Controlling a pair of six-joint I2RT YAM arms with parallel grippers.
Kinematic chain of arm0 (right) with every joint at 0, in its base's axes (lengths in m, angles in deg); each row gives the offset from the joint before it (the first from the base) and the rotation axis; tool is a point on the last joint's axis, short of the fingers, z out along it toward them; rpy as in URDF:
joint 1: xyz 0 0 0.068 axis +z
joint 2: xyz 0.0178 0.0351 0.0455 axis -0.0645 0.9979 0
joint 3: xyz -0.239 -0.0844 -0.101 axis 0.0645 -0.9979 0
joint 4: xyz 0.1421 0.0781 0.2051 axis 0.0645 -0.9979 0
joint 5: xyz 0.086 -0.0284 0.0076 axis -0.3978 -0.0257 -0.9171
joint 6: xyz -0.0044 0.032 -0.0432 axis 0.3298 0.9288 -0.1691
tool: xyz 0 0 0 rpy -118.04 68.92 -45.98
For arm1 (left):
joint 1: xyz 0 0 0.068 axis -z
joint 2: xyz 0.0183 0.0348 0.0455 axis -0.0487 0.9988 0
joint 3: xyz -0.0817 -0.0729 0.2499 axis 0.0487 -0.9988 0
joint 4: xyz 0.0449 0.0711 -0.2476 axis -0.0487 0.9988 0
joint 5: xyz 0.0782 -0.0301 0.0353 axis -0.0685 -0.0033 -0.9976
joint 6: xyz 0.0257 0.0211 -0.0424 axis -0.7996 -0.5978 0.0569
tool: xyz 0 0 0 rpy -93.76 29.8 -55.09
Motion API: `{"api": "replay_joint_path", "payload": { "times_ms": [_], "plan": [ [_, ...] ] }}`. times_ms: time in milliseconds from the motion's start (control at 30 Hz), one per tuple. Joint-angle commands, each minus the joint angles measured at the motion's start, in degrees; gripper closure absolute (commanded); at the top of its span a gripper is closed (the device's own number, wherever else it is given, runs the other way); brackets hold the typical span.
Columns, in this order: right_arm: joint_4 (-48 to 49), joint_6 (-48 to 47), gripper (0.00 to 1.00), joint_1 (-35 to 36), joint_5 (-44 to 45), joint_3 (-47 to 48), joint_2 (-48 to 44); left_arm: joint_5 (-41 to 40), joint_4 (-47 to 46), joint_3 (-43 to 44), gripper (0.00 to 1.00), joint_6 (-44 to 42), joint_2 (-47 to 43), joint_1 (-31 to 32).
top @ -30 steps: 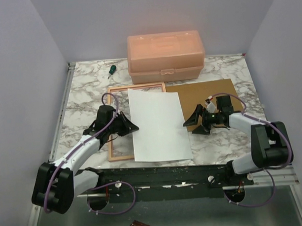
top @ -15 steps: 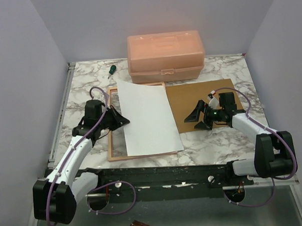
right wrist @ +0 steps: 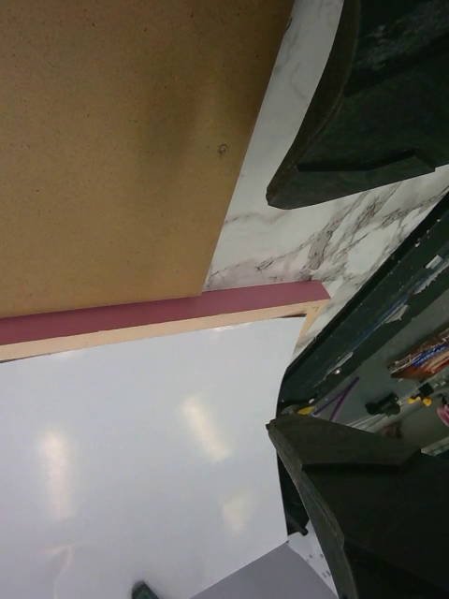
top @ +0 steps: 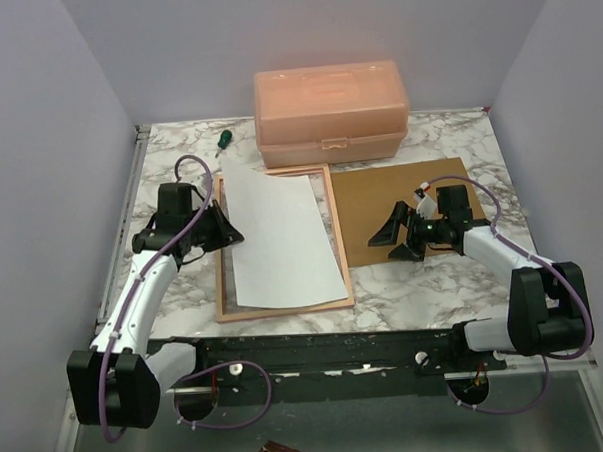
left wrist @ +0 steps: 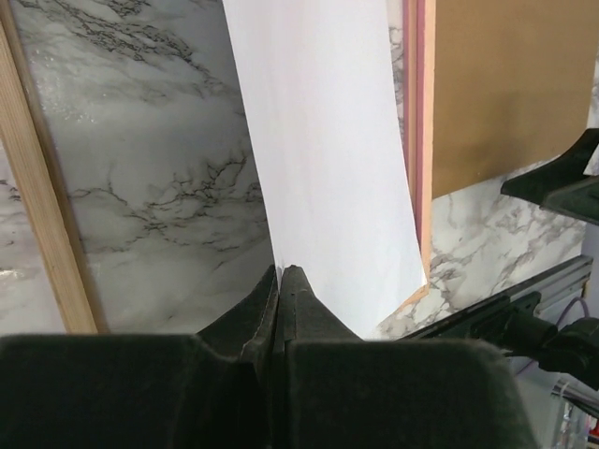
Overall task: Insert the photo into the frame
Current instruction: Adjust the photo in the photo frame.
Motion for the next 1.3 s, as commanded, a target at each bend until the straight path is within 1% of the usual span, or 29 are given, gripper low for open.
{"api": "replay_joint_path", "payload": {
  "times_ms": [0,200,567,1267],
  "plan": [
    [-1.10,-1.24,0.00,0.29,0.58,0.79,0.02,-1.71,6.33,3.71,1.00,-7.44,2.31,-0.51],
    [-0.88,-1.26,0.00,0.28,0.23,0.67,0.50,-0.80,5.73,4.75,1.00,-8.92,4.40,-0.50],
    [-0.97,-1.63,0.00,0.27,-0.13,0.54,0.79,2.62,-0.06,4.92,1.00,-6.65,7.76,-0.51],
    [-1.12,-2.02,0.00,0.28,-0.46,0.53,1.80,0.92,-4.40,8.04,1.00,-4.41,13.76,-0.59]
  ]
}}
